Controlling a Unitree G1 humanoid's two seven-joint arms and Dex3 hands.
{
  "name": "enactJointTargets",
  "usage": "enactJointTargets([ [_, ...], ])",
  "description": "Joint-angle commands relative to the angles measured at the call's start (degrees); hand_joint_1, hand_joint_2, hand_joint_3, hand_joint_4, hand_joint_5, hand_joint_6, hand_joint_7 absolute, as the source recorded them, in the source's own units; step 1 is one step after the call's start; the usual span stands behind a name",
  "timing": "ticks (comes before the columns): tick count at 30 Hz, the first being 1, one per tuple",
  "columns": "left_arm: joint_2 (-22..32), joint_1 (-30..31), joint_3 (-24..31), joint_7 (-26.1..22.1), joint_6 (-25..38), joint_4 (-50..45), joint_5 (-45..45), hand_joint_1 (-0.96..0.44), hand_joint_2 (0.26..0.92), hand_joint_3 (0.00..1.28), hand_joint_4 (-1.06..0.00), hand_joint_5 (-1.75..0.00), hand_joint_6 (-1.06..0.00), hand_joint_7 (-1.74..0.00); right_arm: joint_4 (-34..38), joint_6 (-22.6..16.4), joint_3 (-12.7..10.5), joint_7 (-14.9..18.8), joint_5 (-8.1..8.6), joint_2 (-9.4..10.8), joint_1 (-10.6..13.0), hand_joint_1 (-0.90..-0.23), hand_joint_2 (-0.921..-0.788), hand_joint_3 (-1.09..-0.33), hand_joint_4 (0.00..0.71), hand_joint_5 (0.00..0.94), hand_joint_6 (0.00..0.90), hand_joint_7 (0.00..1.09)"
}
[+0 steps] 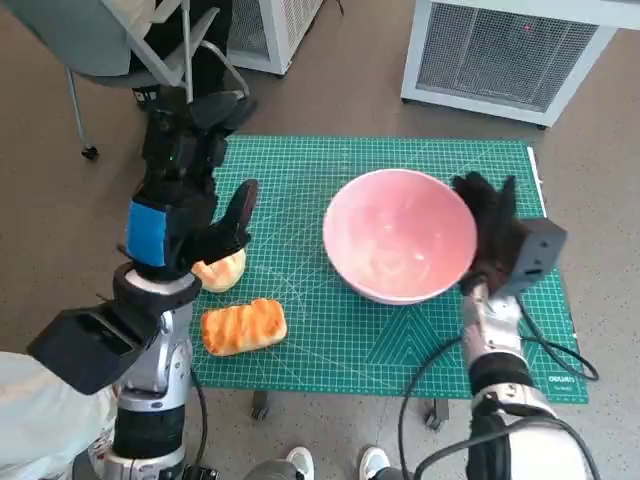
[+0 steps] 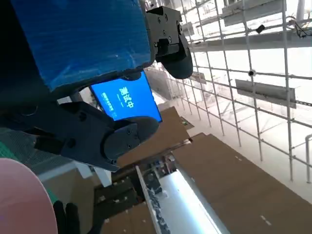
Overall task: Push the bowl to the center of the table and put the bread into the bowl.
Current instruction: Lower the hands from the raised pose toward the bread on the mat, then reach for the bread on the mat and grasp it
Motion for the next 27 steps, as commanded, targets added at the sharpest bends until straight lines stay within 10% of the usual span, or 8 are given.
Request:
enactJointTargets([
  [1, 1.0, 1.3, 0.6, 0.6, 0.9, -2.0, 0.8, -0.28, 0.814, 0.65, 0.00, -0.80, 0.00, -1.00, 1.1, 1.8, 0.6, -0.5, -0.76, 1.4, -1.0, -0.417, -0.921, -0.628, 0.414, 0.016, 0.119, 0.56],
  [14, 14.6, 9.3, 2.3, -4.3, 12.8, -14.6, 9.6, -0.30, 0.887, 0.43, -0.13, -0.57, -0.06, -0.89, -1.7, -1.5, 1.8, -0.3, -1.31, -0.9, -3.9, -0.405, -0.921, -0.639, 0.366, 0.001, 0.105, 0.57],
  [27, 31.7, 18.8, 3.7, -14.8, 26.9, -28.2, 20.1, -0.35, 0.921, 0.19, -0.49, -0.02, -0.45, -0.28, -24.4, -23.0, 7.2, 3.5, -3.18, -3.3, 1.6, -0.418, -0.921, -0.612, 0.386, 0.009, 0.059, 0.67],
])
